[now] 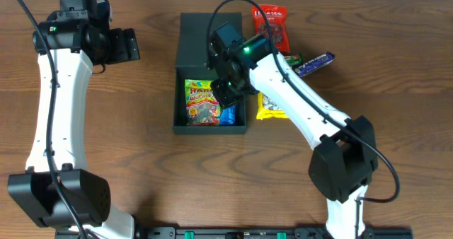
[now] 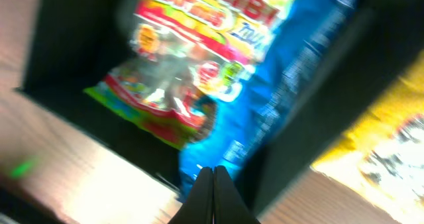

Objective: Pack container

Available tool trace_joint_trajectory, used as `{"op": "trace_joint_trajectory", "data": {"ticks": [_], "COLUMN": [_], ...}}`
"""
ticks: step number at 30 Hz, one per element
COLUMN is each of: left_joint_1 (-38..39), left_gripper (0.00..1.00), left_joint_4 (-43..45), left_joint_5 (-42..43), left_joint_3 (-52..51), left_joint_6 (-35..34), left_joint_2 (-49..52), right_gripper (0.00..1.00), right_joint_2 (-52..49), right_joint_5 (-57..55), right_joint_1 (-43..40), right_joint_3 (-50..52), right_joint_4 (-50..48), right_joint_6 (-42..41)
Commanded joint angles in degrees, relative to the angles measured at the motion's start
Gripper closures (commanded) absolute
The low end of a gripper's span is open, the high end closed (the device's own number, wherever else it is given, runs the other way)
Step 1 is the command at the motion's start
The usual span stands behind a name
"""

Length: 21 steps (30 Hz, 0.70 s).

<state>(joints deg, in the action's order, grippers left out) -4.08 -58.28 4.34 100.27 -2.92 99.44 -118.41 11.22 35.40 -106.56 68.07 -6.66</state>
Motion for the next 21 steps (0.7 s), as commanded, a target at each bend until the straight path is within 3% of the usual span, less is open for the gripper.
{"op": "trace_joint_trajectory", "data": {"ticks": [1, 10, 14, 21], "left_joint_1": [-0.24, -0.24, -0.24, -0.24], "left_gripper": [0.05, 0.05, 0.05, 0.05], "left_joint_4": [-0.17, -0.17, -0.17, -0.20], "left_joint_5": [0.20, 0.17, 0.17, 0.20], "left_joint_3": [1.25, 1.25, 1.25, 1.25], "left_joint_6": [0.59, 0.61, 0.61, 0.59], "left_joint_2": [-0.94, -0.94, -0.94, -0.94], "right_gripper": [0.99, 0.99, 0.99, 0.99], "right_joint_2": [0.20, 0.15, 0.17, 0.17], "right_joint_5": [6.38, 3.63, -7.17, -6.75], "right_joint_1": [0.20, 0.13, 0.13, 0.09], "right_joint_3": [2.73, 14.69, 15.04, 10.73], "right_joint_4": [-2.08, -10.21, -8.35, -7.04], "right_joint_6": [3.80, 4.17, 0.48, -0.15]}}
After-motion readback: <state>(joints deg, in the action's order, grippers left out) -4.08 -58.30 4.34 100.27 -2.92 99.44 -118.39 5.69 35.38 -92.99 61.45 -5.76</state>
